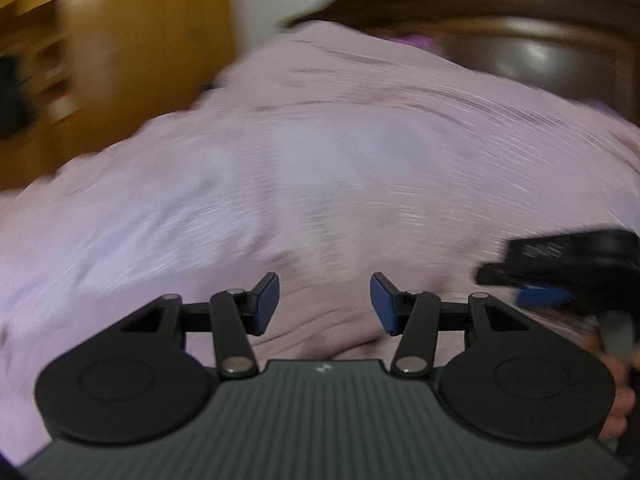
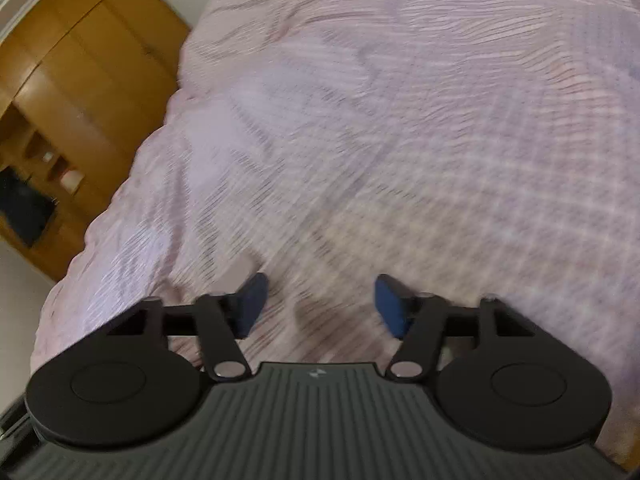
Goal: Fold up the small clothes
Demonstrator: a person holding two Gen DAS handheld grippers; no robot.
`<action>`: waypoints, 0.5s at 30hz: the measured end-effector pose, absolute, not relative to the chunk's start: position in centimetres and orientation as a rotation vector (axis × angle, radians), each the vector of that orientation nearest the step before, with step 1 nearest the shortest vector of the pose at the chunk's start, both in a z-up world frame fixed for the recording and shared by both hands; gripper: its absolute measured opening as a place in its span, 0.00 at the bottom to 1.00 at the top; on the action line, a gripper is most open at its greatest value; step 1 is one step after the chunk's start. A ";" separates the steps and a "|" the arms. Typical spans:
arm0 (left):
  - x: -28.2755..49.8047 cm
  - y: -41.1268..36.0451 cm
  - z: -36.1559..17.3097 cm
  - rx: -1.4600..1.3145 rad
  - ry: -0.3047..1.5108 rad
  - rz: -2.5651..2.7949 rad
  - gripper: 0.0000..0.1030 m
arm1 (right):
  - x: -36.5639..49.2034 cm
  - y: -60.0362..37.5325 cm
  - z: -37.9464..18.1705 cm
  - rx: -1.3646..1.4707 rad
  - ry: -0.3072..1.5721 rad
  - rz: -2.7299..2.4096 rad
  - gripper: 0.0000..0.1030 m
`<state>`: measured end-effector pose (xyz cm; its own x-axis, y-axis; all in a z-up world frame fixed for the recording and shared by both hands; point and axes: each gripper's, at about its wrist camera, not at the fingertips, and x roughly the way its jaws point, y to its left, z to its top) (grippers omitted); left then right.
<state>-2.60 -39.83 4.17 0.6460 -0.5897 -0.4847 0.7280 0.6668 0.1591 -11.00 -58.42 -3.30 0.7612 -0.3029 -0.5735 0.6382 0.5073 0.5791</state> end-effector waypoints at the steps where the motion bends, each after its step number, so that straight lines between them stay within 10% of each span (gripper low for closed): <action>1: -2.8 -41.1 4.3 0.403 0.418 -0.803 0.52 | -11.4 -58.9 -3.0 0.876 0.419 -0.593 0.43; 6: -2.8 -46.4 1.6 0.661 0.467 -0.890 0.49 | -12.3 -61.1 -2.7 0.938 0.391 -0.635 0.33; 10: -2.3 -48.4 -1.6 0.823 0.464 -0.906 0.09 | -12.2 -60.2 -1.2 0.872 0.418 -0.677 0.33; 15: -1.8 -46.4 1.3 0.558 0.372 -0.821 0.08 | -11.1 -59.8 -1.0 0.871 0.431 -0.643 0.33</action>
<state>-1.81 -46.41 1.32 0.6308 -0.5811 -0.5142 0.7698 0.5520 0.3205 -11.14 -59.76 -0.97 0.7330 -0.3399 -0.5893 0.6743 0.4776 0.5632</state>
